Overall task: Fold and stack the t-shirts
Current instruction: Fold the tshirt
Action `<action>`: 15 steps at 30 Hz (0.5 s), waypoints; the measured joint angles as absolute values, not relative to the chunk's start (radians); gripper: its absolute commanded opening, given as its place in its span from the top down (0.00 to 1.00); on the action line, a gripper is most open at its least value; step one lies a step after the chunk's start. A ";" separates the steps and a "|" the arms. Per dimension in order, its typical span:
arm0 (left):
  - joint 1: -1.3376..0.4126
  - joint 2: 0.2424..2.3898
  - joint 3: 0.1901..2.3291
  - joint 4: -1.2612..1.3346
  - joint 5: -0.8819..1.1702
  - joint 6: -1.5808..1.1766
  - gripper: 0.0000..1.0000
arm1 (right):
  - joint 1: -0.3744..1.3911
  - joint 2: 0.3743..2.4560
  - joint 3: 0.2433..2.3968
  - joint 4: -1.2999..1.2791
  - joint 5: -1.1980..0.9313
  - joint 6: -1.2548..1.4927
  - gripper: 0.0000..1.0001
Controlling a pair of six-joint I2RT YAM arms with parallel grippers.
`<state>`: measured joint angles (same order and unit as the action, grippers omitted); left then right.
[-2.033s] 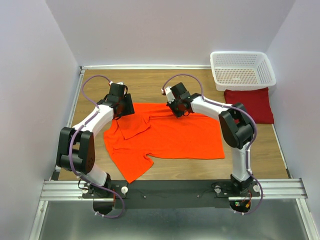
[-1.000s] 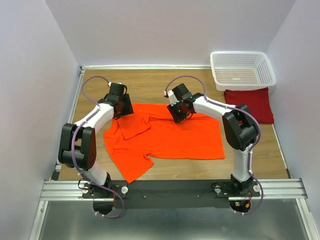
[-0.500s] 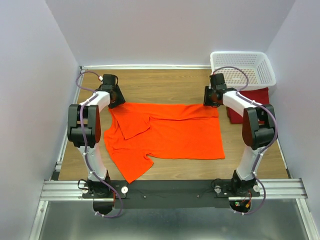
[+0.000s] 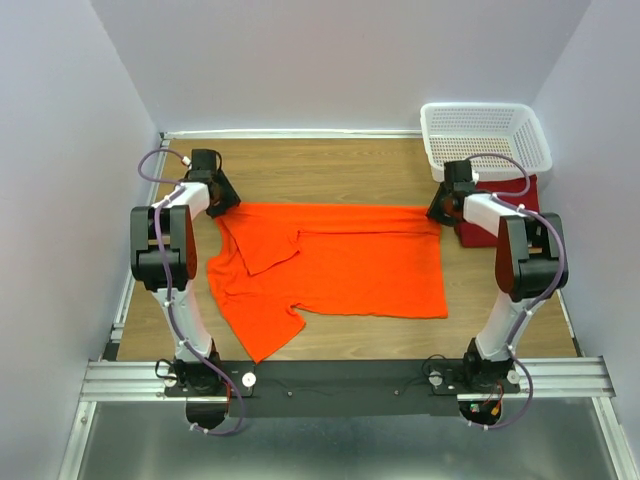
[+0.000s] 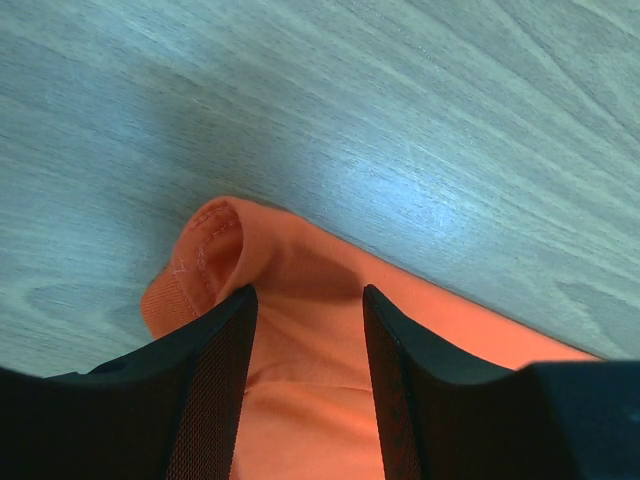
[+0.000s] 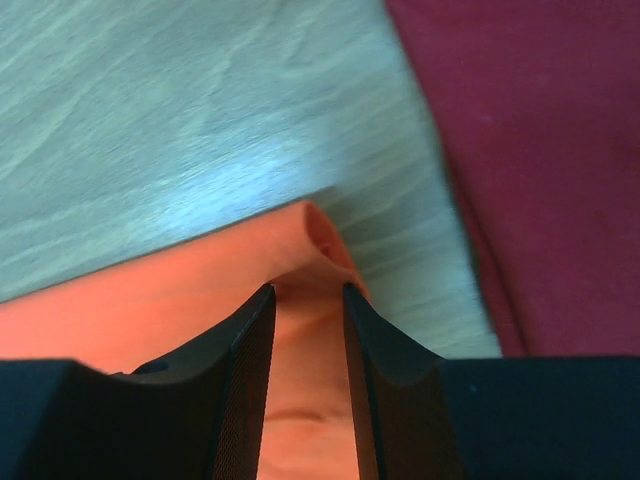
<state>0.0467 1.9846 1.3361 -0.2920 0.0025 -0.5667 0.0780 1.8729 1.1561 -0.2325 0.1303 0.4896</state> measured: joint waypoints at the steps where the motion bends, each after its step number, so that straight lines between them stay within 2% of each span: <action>1: 0.048 1.985 1.338 -0.293 0.005 -0.567 0.41 | 0.074 1.871 1.153 -0.233 0.134 0.490 0.57; 7: 0.047 1.980 1.356 -0.307 0.010 -0.562 0.29 | 0.084 1.858 1.163 -0.272 0.142 0.435 0.49; 11: 0.027 1.910 1.351 -0.341 -0.010 -0.551 0.28 | 0.170 1.836 1.214 -0.330 0.163 0.387 0.48; 15: -0.032 1.736 1.281 -0.342 -0.056 -0.541 0.34 | 0.293 1.796 1.256 -0.366 0.181 0.353 0.48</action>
<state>-0.0319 1.7355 1.2808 -0.3420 -0.0555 -0.5411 0.2932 1.7962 1.2556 -0.3664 0.1814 0.3527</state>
